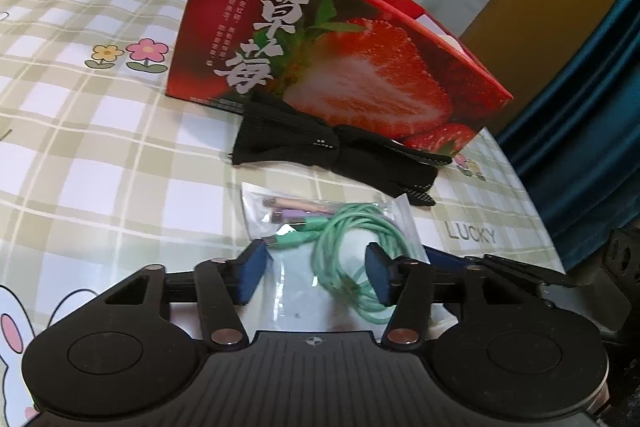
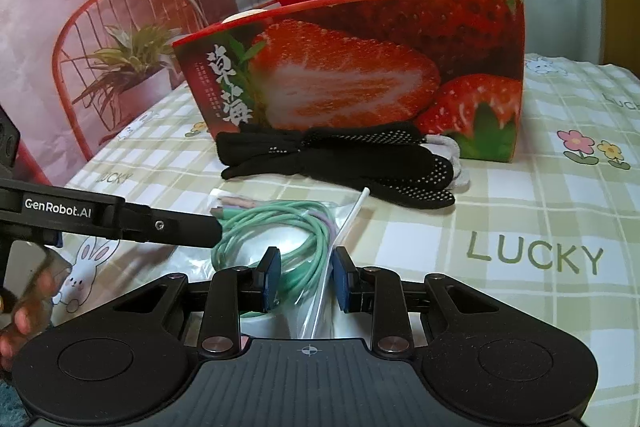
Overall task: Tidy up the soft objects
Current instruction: 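Close the left gripper on the cable bag while the right gripper pinches its edge, then lift the cable bag with both grippers and carry it over the box, then lower the cable bag into the box and open both grippers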
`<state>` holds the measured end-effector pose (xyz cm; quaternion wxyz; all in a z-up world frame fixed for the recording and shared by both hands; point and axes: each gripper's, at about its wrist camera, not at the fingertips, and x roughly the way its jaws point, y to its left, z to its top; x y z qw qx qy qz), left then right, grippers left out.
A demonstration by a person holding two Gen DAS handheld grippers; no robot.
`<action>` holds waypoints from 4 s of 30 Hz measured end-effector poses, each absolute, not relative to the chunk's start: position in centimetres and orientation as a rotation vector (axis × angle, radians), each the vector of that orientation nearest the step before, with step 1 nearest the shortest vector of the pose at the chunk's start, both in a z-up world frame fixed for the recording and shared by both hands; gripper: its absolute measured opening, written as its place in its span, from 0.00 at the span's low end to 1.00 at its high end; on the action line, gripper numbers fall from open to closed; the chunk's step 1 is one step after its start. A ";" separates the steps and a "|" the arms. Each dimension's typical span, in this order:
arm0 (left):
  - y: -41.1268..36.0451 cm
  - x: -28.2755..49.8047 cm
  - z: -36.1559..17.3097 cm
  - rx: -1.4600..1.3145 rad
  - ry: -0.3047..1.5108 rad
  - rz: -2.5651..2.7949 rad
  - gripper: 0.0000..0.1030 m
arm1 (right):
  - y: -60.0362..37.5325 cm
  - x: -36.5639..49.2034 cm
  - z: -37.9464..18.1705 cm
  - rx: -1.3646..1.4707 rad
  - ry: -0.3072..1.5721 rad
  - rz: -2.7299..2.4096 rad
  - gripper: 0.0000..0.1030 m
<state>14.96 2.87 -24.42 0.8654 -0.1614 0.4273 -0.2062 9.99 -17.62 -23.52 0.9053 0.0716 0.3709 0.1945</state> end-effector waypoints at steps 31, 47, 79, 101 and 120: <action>3.1 14.2 -23.3 -0.349 0.840 -0.486 0.59 | -18.5 9.2 -22.1 0.164 0.660 0.380 0.06; 3.1 13.8 -22.6 -0.332 0.801 -0.507 0.59 | -18.8 8.7 -21.5 0.170 0.614 0.372 0.06; 2.1 16.5 -14.3 -0.289 0.562 -0.602 0.59 | -20.2 11.5 -12.7 0.122 0.337 0.381 0.06; -0.4 29.0 -12.7 -0.283 0.524 -0.562 0.59 | -19.0 26.0 -12.7 0.032 0.366 0.255 0.04; -1.2 27.7 -12.6 0.009 0.547 -0.366 0.95 | -18.6 26.0 -15.1 -0.022 0.475 0.215 0.26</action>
